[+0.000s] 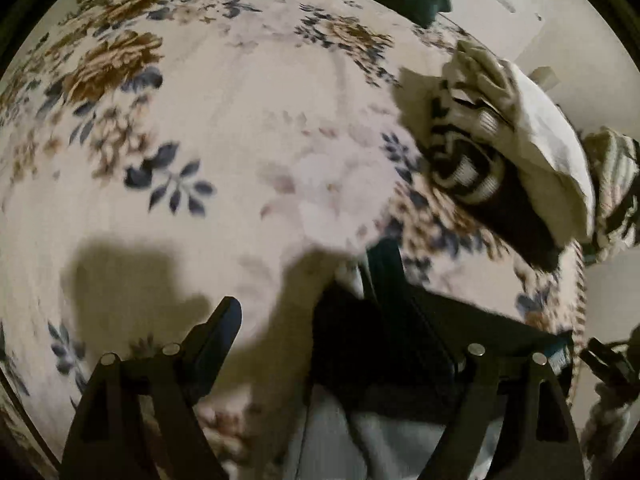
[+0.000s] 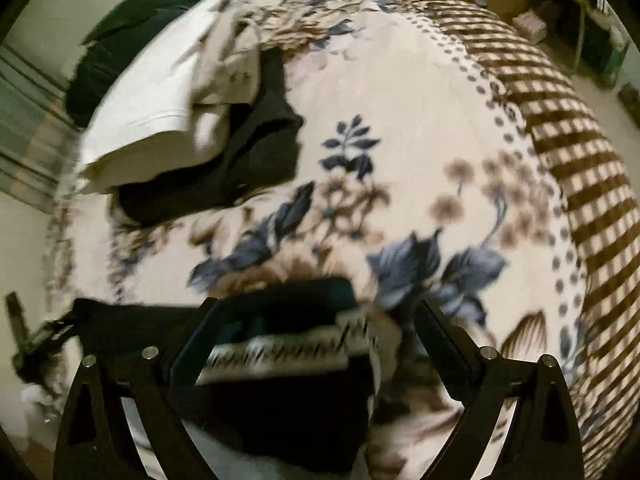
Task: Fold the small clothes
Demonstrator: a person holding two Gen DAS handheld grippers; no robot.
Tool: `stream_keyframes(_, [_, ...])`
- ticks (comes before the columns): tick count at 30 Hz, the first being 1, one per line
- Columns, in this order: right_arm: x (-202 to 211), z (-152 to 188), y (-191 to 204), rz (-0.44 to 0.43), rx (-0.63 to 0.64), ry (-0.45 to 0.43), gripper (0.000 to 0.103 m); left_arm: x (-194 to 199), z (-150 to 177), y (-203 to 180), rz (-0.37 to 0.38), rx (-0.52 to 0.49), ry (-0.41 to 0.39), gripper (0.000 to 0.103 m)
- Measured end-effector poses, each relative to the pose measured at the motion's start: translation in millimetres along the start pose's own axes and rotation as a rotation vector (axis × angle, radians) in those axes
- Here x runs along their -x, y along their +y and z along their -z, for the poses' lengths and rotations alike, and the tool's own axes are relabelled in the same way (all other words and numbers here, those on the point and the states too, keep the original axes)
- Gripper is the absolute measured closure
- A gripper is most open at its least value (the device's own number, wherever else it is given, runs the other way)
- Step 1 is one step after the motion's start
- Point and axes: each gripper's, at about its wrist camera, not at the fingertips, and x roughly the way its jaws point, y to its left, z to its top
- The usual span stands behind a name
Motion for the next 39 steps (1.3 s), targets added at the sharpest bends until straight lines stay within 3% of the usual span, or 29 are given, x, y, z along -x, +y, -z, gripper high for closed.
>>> stream_keyframes(2, [-2.0,10.9,1.3,0.004,0.072,0.057,0.006,-0.5,8.4,-3.9,0.008,-0.036,0.026,0.019])
stream_keyframes(6, [-27.0,19.2,13.8,0.075,0.195,0.159,0.008,-28.9,14.5,-33.8,-0.088,-0.175,0.092,0.019])
stream_keyframes(9, [-48.1,5.2,16.0,0.094,0.146,0.158,0.008,-58.1,-4.4,-48.4,-0.141,-0.205,0.096,0.019])
stream_keyframes(12, [-60.9,-16.1,6.9,0.146,0.054,0.114,0.008,-88.7,-32.5,-42.6,-0.215,-0.163,0.119,0.019])
stream_keyframes(15, [-62.7,-27.5,-3.6,0.163,-0.015,0.092,0.008,-87.3,-49.1,-28.7,-0.162,-0.060,0.132,0.019])
stream_keyframes(19, [-52.8,-23.2,-11.1,0.040,-0.054,0.119,0.008,-62.8,-44.8,-17.2,-0.060,0.008,0.115,0.019])
stream_keyframes(22, [-51.0,-9.5,-22.3,-0.115,-0.116,0.157,0.010,-69.5,-30.6,-8.4,0.017,0.048,0.172,0.020])
stream_keyframes(23, [-51.5,-6.2,-24.9,-0.147,-0.134,0.153,0.016,-72.4,-27.5,-8.3,0.026,0.041,0.178,0.022])
stream_keyframes(25, [-52.0,-3.1,-24.3,-0.149,-0.154,0.147,0.074,-72.0,-21.4,-11.5,0.037,0.002,0.151,0.077])
stream_keyframes(26, [-49.0,-2.1,-26.3,-0.138,-0.168,0.116,0.078,-70.8,-20.6,-13.4,0.035,-0.014,0.141,0.098])
stream_keyframes(27, [-44.1,-2.6,-25.1,-0.147,-0.174,0.084,0.096,-61.8,-19.3,-12.7,0.036,-0.015,0.098,0.098])
stream_keyframes(30, [-26.3,-5.7,-15.0,-0.124,-0.133,-0.002,0.096,-34.1,-23.2,-11.2,0.025,-0.028,-0.008,0.098])
stream_keyframes(32, [-23.7,-11.5,-4.7,-0.068,-0.099,-0.031,0.097,-38.0,-28.0,-9.4,0.015,-0.032,0.003,0.098])
stream_keyframes(34, [-31.2,-19.7,-5.1,-0.030,-0.097,-0.028,0.097,-60.4,-32.4,4.4,-0.005,-0.007,0.065,0.097])
stream_keyframes(37, [-51.0,-29.3,-13.4,-0.008,-0.116,0.062,0.097,-78.2,-31.6,23.6,0.056,0.091,0.140,0.094])
stream_keyframes(38, [-55.8,-30.8,-13.9,-0.002,-0.129,0.099,0.097,-72.9,-31.0,28.5,0.083,0.122,0.138,0.088])
stream_keyframes(39, [-51.3,-30.1,-15.4,-0.009,-0.139,0.099,0.096,-62.0,-29.0,34.4,0.120,0.154,0.128,0.073])
